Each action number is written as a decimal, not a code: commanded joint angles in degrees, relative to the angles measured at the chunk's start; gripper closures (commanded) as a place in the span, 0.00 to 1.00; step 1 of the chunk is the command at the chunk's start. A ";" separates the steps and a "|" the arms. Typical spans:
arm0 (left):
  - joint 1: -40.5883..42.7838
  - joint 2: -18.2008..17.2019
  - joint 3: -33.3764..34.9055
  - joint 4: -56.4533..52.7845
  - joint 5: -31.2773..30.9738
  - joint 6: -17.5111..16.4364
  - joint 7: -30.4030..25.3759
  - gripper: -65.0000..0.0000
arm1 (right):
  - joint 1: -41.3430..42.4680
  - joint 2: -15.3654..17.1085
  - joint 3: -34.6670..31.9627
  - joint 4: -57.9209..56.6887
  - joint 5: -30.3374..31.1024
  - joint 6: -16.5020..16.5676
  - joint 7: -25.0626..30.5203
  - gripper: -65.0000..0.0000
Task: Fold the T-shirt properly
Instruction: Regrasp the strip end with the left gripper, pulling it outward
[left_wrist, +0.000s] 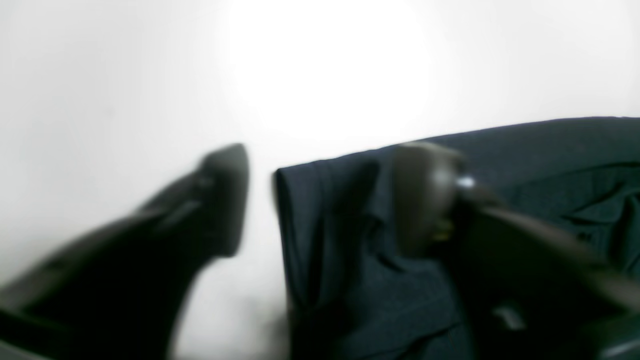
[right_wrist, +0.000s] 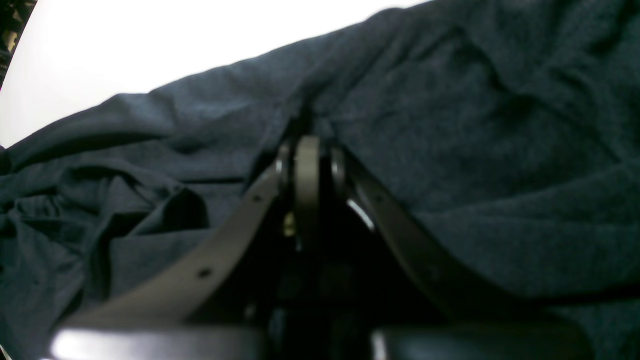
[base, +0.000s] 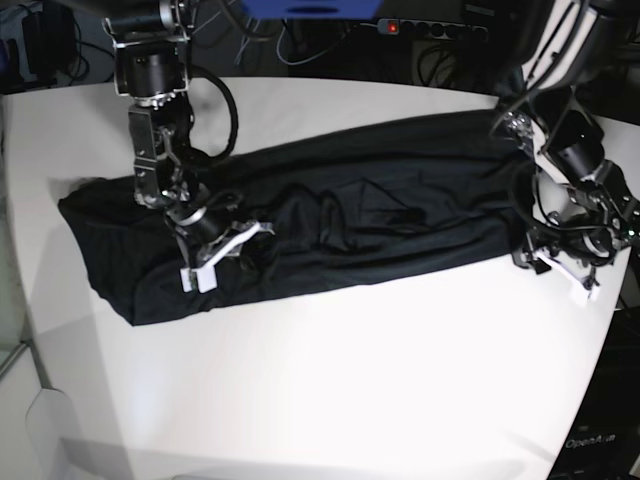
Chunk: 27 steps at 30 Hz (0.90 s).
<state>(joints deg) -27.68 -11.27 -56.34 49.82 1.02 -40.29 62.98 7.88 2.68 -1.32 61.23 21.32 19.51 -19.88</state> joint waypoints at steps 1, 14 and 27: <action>-0.05 0.23 0.29 -0.37 1.84 0.29 3.26 0.55 | -1.24 0.71 0.14 -1.14 -4.66 -4.69 -7.33 0.96; 0.82 0.23 2.14 0.51 1.75 0.29 3.44 0.96 | -1.24 0.62 0.14 -1.06 -4.66 -4.69 -7.33 0.96; 4.08 4.63 3.28 19.50 1.75 0.29 9.06 1.00 | -1.24 0.53 0.14 -1.06 -4.66 -4.78 -7.33 0.96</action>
<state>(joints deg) -22.15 -5.74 -53.34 68.27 3.38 -40.10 72.86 7.84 2.68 -1.30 61.23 21.30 19.49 -19.64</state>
